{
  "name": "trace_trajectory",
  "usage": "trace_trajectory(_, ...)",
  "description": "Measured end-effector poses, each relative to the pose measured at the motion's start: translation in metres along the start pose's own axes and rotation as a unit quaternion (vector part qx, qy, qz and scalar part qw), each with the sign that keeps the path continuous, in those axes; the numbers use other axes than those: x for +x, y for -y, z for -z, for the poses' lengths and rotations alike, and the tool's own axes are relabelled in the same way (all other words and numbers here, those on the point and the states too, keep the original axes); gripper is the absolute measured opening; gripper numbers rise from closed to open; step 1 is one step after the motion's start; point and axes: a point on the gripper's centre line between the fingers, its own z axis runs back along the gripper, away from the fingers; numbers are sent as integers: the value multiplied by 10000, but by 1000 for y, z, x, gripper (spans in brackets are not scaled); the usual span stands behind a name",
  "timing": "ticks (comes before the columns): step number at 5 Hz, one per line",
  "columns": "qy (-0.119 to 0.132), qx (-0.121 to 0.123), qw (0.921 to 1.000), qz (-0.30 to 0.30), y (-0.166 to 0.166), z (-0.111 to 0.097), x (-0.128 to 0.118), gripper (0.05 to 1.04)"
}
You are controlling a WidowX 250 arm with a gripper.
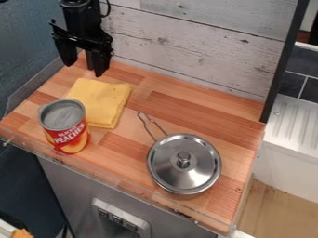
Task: Took the pot lid and put it on the left side of the table
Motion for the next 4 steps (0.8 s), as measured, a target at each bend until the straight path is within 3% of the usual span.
trace_trajectory(1, -152, -72, 9999, 17, 4, 9, -5, 999)
trace_trajectory(2, -177, -313, 9972, 659, 53, 9, -23, 999)
trace_trajectory(4, 51, -509, 9771, 2064, 147, -5, -58, 999)
